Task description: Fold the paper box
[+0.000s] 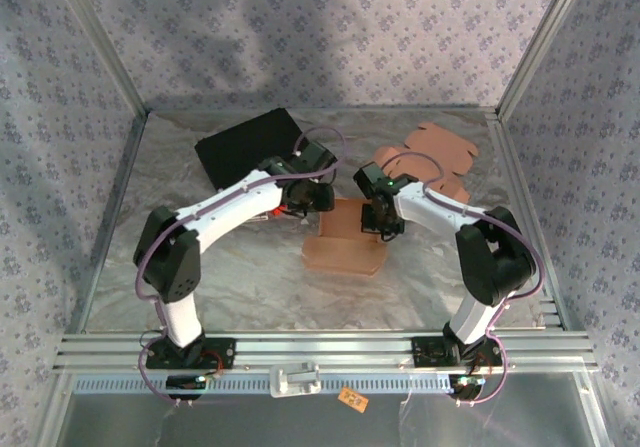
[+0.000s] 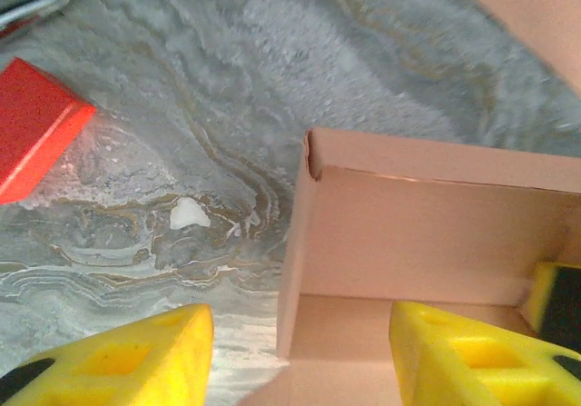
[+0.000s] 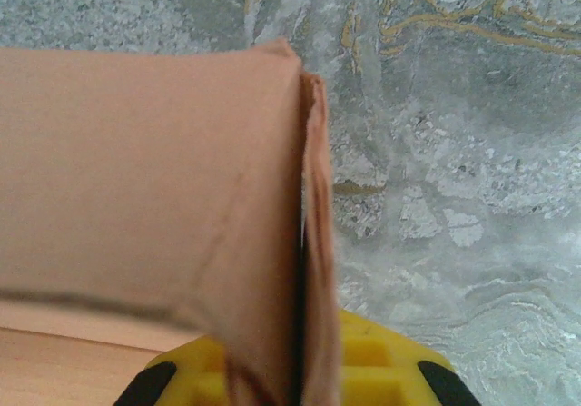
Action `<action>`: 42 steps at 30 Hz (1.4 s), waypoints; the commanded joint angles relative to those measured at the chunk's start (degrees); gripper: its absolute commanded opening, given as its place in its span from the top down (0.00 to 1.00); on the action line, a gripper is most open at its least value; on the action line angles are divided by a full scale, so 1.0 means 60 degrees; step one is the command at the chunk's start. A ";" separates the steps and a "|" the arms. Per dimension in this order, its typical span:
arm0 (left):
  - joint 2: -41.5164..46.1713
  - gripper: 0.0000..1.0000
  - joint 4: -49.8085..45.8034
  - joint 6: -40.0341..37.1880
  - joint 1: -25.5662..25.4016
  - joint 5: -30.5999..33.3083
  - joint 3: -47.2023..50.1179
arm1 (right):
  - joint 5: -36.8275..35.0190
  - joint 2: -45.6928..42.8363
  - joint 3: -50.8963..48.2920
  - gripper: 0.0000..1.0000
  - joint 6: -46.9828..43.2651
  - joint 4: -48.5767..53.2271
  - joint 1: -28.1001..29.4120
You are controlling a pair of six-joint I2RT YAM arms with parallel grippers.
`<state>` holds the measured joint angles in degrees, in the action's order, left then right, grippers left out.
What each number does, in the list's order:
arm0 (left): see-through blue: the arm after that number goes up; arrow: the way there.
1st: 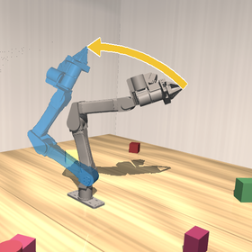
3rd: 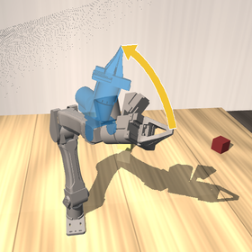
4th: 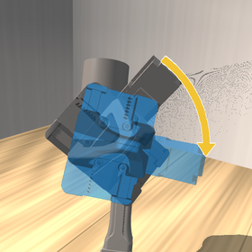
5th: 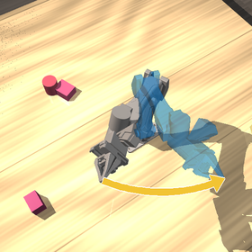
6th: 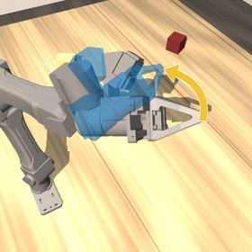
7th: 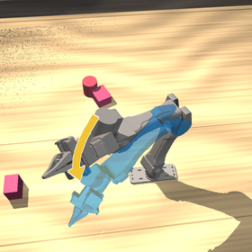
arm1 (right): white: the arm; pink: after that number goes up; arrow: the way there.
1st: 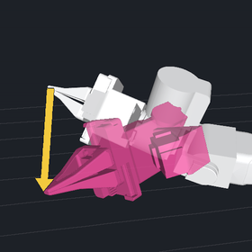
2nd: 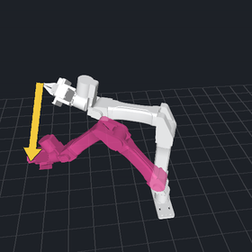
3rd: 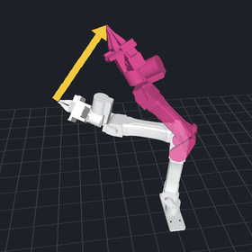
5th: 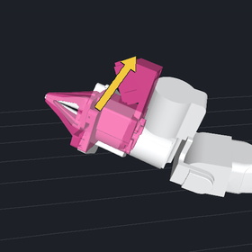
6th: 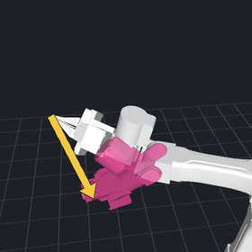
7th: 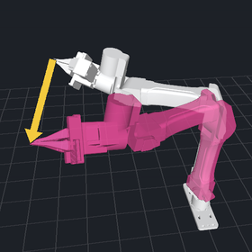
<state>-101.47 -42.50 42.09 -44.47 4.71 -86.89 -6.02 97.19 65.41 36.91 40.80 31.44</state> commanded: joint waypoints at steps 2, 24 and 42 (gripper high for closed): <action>0.1029 0.48 -0.0094 -0.0084 0.0450 -0.0429 0.0586 | 0.0443 -0.0176 -0.0042 1.00 0.0204 -0.0024 -0.0208; 0.2708 0.48 0.0501 0.2172 0.1275 -0.2614 0.1667 | 0.1577 -0.1697 -0.1511 1.00 0.4787 -0.1755 -0.1720; 0.3384 0.39 0.0395 0.3858 0.0765 -0.1393 0.1036 | 0.2447 -0.1043 -0.1565 1.00 0.8548 -0.1427 -0.1423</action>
<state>-86.06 -37.71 65.01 -39.88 -7.44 -77.69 6.52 89.23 53.71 82.02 28.49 22.35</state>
